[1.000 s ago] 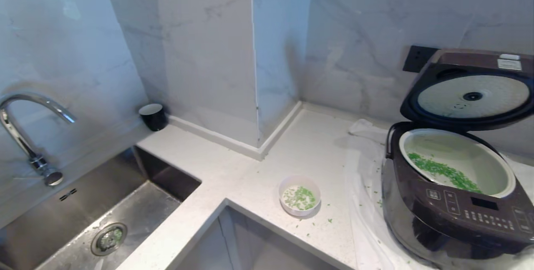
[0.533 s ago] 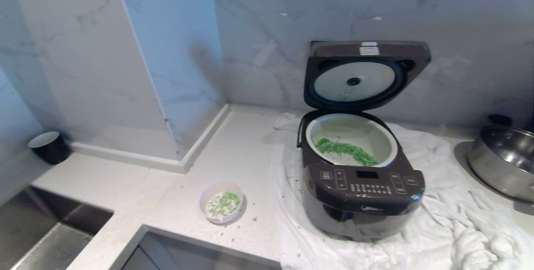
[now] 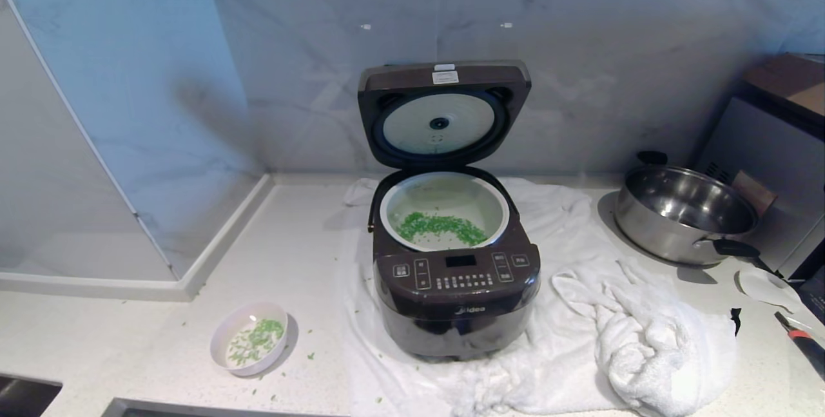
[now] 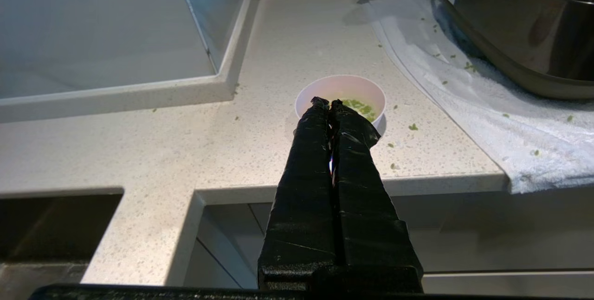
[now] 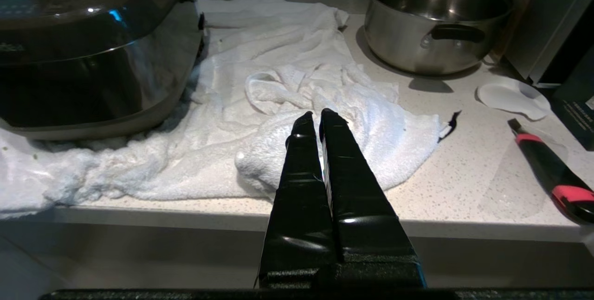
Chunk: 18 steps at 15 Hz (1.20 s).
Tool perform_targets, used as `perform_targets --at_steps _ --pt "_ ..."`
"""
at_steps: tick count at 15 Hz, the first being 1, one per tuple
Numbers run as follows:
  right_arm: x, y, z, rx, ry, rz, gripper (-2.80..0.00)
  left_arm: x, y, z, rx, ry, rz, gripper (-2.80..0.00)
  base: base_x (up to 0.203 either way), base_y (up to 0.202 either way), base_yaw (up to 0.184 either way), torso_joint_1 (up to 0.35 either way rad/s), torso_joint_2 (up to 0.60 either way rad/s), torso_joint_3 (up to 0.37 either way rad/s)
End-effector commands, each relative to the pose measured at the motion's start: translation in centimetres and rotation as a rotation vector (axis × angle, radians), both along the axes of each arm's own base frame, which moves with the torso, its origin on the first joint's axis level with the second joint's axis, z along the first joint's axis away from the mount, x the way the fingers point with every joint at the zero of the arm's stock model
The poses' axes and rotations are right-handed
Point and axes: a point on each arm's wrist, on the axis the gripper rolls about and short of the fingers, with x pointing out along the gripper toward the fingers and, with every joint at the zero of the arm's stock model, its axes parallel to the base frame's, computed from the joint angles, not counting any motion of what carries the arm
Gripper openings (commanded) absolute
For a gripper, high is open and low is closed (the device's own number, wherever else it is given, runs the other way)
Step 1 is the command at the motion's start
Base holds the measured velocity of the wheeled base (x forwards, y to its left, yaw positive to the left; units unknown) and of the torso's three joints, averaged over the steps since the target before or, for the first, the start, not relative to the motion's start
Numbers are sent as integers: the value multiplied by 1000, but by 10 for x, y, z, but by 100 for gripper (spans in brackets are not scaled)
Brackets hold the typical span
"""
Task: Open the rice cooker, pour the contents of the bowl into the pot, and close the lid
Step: Pick up the bowl on the table
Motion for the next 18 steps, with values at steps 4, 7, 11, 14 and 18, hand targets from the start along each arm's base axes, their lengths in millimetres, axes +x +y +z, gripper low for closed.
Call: perform_targets --at_steps 4,7,11,14,18 --pt "0 0 0 0 0 1 -280 0 0 0 -8 6 1 -280 0 0 0 0 0 0" --pt "0 0 0 0 0 1 -280 0 0 0 -9 4 1 -280 151 0 1 -3 2 3" --pt "0 0 0 0 2 1 -280 0 0 0 -13 4 1 -280 167 0 2 20 6 0" --pt "0 0 0 0 -1 1 -280 0 0 0 -19 5 0 -280 0 0 0 0 0 0" --pt "0 0 0 0 0 1 -280 0 0 0 -63 3 1 -280 0 0 0 0 0 0"
